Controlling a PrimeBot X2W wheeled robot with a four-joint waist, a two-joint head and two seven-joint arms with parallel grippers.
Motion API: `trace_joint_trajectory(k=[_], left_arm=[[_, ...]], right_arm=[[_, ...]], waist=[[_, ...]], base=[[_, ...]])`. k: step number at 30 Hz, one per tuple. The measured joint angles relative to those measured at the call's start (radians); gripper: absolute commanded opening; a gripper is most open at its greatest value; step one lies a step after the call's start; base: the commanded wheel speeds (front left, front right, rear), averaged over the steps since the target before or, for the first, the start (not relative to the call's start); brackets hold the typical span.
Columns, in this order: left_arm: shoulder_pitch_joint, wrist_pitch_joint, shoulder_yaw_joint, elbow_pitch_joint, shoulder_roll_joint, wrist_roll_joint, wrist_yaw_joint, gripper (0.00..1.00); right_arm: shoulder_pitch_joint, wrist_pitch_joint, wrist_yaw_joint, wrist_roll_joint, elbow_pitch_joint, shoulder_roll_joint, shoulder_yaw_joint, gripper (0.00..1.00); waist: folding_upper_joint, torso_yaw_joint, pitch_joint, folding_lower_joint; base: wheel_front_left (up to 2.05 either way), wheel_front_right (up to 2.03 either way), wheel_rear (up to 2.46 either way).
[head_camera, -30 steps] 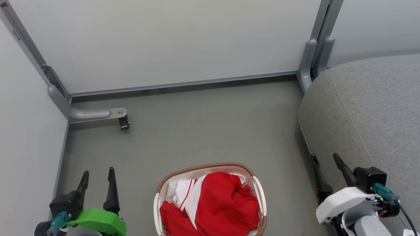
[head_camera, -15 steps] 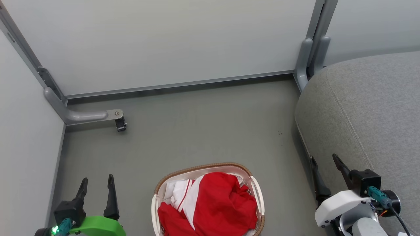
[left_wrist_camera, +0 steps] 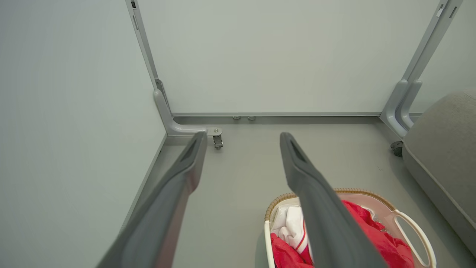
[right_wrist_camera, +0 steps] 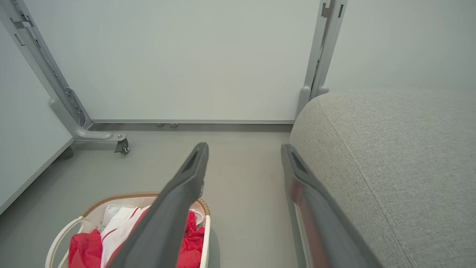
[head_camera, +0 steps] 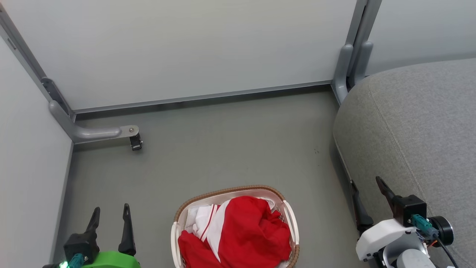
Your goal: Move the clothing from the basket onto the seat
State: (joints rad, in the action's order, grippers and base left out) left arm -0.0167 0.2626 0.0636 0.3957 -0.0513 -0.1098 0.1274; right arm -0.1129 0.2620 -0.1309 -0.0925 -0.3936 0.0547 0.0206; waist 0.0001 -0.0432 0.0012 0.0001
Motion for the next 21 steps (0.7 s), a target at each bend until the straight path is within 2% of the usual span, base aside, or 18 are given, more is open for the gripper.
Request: trace_joint_trajectory(k=[11,18,21], left_arm=[[0.006,0.002,-0.045,0.006,0.001,-0.031,0.002,1.00],[-0.058,0.002,-0.099,0.014,0.000,-0.055,0.002,1.00],[-0.090,0.002,-0.150,0.038,-0.009,-0.063,0.002,1.00]], right_arm=[[-0.006,0.000,0.000,-0.004,0.007,-0.003,0.016,1.00],[-0.075,0.000,0.000,-0.005,0.040,-0.004,0.028,1.00],[-0.103,0.001,0.000,-0.016,0.051,-0.004,0.037,1.00]], waist=[[0.0000,-0.021,0.037,0.0000],[0.0000,-0.044,0.127,0.0000],[0.0000,-0.057,0.174,0.0000]], base=[[0.00,0.00,0.00],[0.00,0.00,0.00],[0.00,0.00,0.00]])
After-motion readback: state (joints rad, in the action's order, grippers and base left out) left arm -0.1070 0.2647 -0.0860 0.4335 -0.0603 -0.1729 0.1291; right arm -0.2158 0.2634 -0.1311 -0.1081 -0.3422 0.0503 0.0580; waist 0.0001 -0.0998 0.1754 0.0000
